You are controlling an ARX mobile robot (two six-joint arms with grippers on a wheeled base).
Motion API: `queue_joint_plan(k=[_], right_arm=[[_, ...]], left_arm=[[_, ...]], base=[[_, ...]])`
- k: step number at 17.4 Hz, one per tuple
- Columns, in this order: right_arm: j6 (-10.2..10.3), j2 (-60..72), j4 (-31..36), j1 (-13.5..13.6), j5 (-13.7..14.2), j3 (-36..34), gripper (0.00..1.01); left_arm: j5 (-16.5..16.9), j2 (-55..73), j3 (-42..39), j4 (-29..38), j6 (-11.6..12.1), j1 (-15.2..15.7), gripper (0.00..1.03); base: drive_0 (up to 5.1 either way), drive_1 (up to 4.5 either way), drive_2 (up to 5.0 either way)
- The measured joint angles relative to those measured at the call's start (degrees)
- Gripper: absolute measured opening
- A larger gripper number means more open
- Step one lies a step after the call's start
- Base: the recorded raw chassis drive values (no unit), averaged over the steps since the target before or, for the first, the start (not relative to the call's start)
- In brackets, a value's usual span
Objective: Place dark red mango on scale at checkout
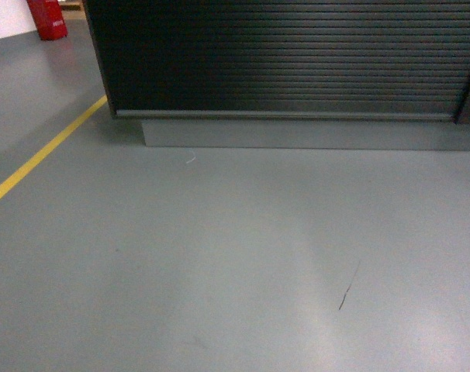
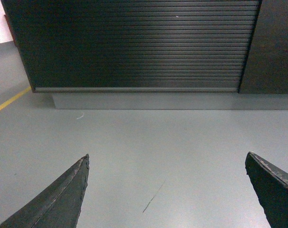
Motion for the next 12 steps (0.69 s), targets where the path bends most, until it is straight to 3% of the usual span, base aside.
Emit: queue_joint_plan(k=[12], right_arm=[[0.0,0.0,0.11,0.0,0.0,0.0,0.98]], left_arm=[[-0.04,0.0,0.0,-0.04,0.0,0.0,0.98]], base=[[0.0,4.3,-4.2]])
